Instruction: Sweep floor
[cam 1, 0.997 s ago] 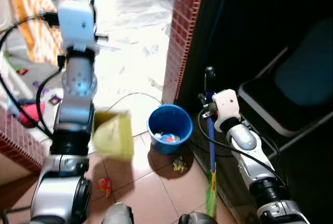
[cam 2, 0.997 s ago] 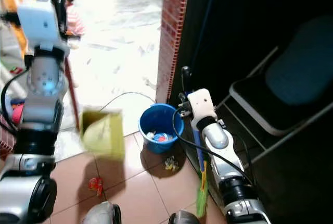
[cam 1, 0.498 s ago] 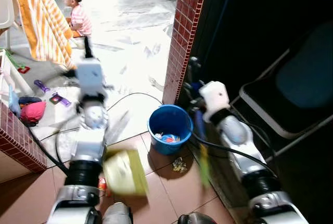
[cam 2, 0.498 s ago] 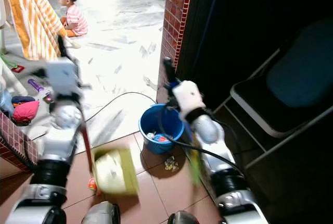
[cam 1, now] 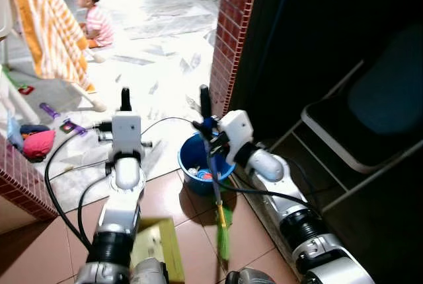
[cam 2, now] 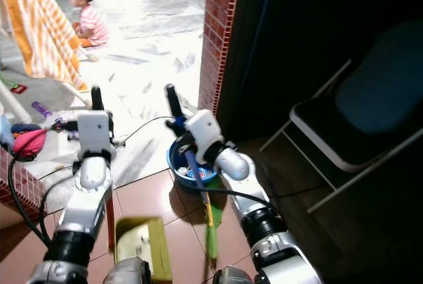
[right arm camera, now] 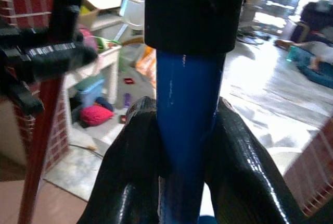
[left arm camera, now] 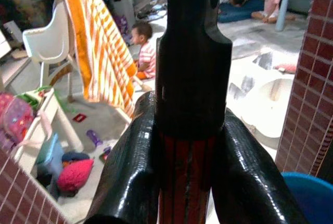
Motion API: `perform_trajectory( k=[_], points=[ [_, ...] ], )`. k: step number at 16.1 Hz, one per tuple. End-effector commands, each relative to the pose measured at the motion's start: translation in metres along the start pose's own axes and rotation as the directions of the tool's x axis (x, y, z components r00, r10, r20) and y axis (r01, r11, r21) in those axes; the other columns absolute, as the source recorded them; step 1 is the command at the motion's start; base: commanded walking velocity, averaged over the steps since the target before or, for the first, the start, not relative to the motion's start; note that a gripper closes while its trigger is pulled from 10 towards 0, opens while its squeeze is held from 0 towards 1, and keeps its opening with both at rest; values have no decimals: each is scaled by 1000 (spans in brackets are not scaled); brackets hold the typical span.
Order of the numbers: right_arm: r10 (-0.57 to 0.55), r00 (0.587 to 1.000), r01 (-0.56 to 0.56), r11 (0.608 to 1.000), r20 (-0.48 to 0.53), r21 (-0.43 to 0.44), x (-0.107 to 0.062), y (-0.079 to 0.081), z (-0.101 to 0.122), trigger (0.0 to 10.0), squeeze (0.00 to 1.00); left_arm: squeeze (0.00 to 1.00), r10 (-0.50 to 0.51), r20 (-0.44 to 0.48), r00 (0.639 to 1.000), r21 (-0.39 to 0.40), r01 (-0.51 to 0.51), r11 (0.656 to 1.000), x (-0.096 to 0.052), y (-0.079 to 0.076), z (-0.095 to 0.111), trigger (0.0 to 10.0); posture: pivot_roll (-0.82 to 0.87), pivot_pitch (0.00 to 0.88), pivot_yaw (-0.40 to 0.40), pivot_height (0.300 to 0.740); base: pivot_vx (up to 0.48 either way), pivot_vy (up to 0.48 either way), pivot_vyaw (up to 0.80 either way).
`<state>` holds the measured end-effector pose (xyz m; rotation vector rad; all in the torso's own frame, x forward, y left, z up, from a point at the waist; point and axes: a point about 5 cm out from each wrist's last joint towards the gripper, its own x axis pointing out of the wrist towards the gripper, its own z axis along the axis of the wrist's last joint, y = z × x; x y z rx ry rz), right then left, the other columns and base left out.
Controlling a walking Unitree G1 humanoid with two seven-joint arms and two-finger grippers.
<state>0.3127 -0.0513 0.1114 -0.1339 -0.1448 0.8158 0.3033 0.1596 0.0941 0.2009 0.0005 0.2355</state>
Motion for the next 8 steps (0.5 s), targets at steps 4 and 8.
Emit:
perform_trajectory(
  k=[4,8],
  points=[
    [36,997,-46,989,71,138,8,1,12,10000,0,0,-48,21,999,2,48,999,-9,-14,1,10000,5,24,-68,740,0,0,0],
    [90,991,-114,958,103,263,7,2,22,10000,0,0,-51,-19,998,-12,51,999,-5,-13,-2,10000,-1,19,-71,740,0,0,0]
  ],
)
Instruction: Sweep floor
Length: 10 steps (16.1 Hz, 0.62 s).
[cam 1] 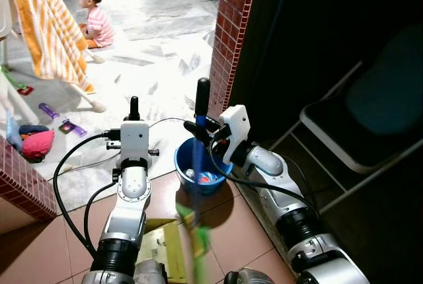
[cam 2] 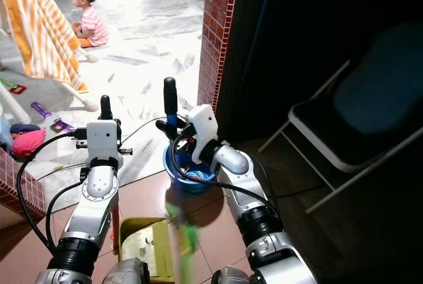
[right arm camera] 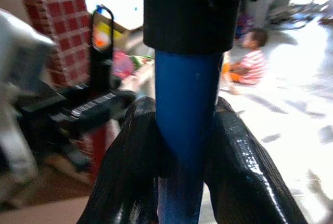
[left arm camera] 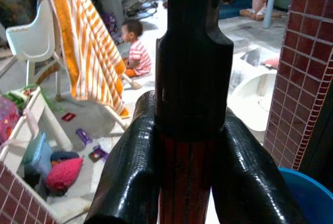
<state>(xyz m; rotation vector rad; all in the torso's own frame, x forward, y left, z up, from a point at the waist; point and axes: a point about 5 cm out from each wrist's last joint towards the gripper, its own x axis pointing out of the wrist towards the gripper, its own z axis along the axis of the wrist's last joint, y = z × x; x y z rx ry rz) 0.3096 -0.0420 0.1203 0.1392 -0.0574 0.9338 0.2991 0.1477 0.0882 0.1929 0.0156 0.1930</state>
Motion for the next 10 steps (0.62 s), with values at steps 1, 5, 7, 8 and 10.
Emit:
perform_trajectory(
  k=[1,5,7,8,10],
  points=[
    [34,998,-35,999,50,19,1,0,14,10000,0,0,-14,-6,1000,-3,14,1000,3,-1,3,10000,-1,19,-71,740,0,0,0],
    [41,998,-39,998,57,-44,-4,-5,25,10000,0,0,-4,-27,1000,-28,3,1000,4,0,0,10000,-6,15,-76,740,0,0,0],
    [-54,991,68,992,123,-110,-5,-18,44,10000,0,0,1,-41,999,-8,-1,1000,4,1,0,10000,-5,16,-78,740,0,0,0],
    [-86,986,104,988,146,-116,-6,-23,51,10000,0,0,-8,-45,999,-23,7,1000,4,1,-1,10000,-4,16,-79,740,0,0,0],
    [-164,963,189,976,214,-104,-6,-31,65,10000,0,0,-14,-50,999,-32,12,999,3,1,-2,10000,-3,12,-79,740,0,0,0]
  ],
)
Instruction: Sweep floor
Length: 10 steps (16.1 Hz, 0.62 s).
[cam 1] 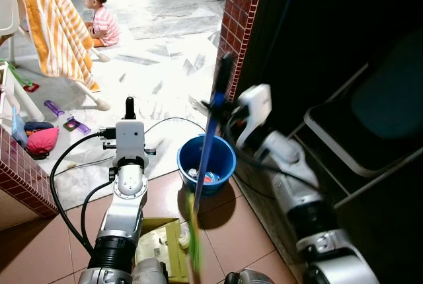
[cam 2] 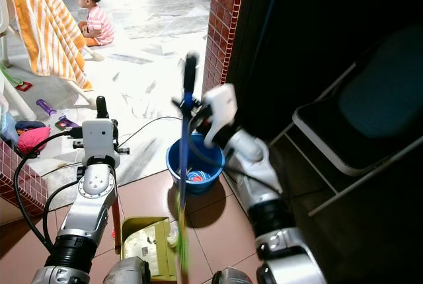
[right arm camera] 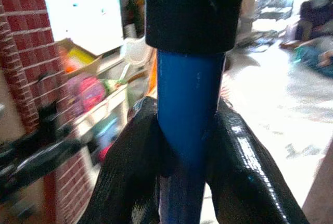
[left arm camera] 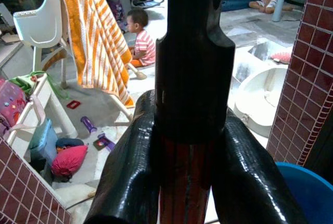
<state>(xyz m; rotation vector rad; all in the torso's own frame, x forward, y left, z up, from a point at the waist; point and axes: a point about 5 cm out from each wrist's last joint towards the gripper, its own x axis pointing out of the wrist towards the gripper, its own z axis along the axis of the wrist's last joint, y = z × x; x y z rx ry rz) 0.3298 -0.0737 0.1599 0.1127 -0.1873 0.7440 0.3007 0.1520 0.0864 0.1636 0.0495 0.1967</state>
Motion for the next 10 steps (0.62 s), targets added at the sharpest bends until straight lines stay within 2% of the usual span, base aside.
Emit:
perform_trajectory(
  k=[1,4,10],
  points=[
    [-30,993,32,999,111,-16,7,-5,24,10000,0,0,-16,-16,1000,-6,16,1000,0,-3,0,10000,-3,12,-79,740,0,0,0],
    [-60,992,63,998,113,-27,8,-8,25,10000,0,0,-19,-15,1000,-7,19,1000,1,-5,1,10000,-3,5,-83,740,0,0,0],
    [-80,992,83,996,98,-25,8,-9,20,10000,0,0,-18,-22,1000,-12,18,1000,2,-5,0,10000,0,1,-83,740,-278,0,0]
  ],
)
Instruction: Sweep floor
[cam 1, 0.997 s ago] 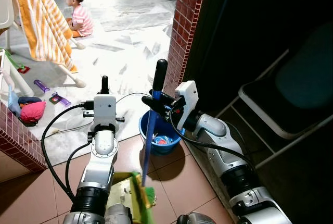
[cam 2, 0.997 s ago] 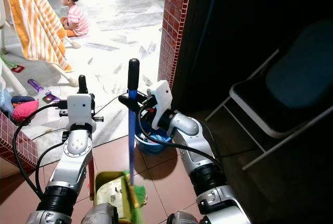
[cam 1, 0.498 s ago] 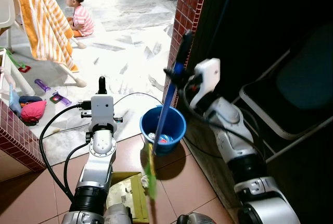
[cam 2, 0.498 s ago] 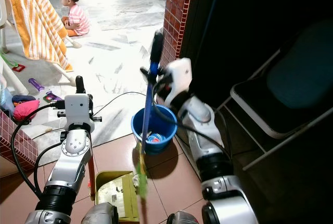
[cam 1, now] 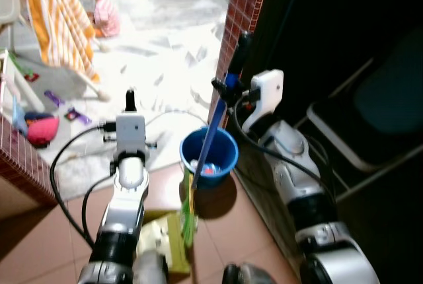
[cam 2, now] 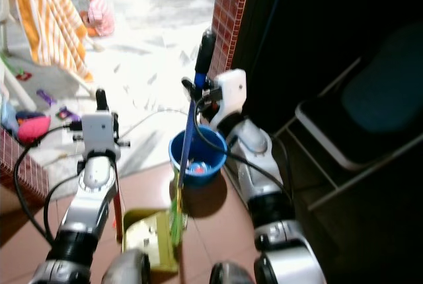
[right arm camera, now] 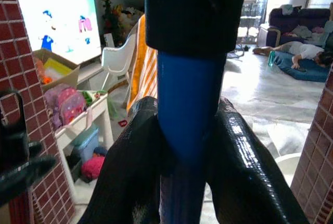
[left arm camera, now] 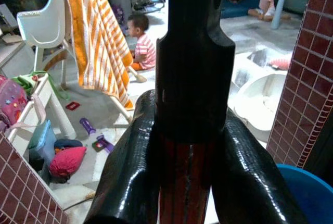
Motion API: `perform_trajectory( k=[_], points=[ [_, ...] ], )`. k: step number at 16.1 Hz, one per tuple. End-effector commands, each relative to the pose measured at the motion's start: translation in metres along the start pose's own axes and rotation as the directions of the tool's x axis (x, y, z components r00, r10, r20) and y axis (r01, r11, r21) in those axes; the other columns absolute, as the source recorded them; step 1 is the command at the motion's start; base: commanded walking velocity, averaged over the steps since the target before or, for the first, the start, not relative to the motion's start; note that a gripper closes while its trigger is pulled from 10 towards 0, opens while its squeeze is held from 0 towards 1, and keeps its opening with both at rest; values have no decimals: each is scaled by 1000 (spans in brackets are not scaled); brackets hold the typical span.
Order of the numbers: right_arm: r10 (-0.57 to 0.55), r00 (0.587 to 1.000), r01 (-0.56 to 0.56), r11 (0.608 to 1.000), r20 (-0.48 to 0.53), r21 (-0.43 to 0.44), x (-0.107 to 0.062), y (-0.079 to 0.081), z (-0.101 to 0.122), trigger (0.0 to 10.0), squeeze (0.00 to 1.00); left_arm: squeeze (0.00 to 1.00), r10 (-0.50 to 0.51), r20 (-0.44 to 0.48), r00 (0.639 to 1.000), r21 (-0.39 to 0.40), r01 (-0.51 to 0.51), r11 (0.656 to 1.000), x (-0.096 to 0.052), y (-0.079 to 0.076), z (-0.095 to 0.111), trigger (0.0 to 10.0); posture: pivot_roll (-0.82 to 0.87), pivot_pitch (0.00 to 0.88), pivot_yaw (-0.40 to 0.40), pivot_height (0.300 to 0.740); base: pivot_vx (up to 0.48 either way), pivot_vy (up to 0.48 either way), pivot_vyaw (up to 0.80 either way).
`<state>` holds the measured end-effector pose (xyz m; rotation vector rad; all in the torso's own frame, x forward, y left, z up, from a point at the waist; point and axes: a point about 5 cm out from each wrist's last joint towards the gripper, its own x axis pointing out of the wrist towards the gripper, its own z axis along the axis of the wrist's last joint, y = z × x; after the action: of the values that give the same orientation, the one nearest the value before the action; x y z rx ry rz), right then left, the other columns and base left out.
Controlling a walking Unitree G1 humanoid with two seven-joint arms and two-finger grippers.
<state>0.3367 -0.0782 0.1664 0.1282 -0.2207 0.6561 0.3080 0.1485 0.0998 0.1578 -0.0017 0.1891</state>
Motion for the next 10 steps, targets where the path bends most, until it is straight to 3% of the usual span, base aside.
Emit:
perform_trajectory(
  k=[1,10],
  points=[
    [19,999,-19,1000,39,-15,4,1,8,10000,0,0,-13,-74,997,-3,13,1000,-5,-2,-14,10000,-1,5,-84,740,-277,0,0],
    [52,999,-52,999,-4,-14,0,4,0,10000,0,0,-24,-53,998,-12,24,1000,-3,-5,-10,10000,-9,13,-81,740,-248,0,0]
  ],
)
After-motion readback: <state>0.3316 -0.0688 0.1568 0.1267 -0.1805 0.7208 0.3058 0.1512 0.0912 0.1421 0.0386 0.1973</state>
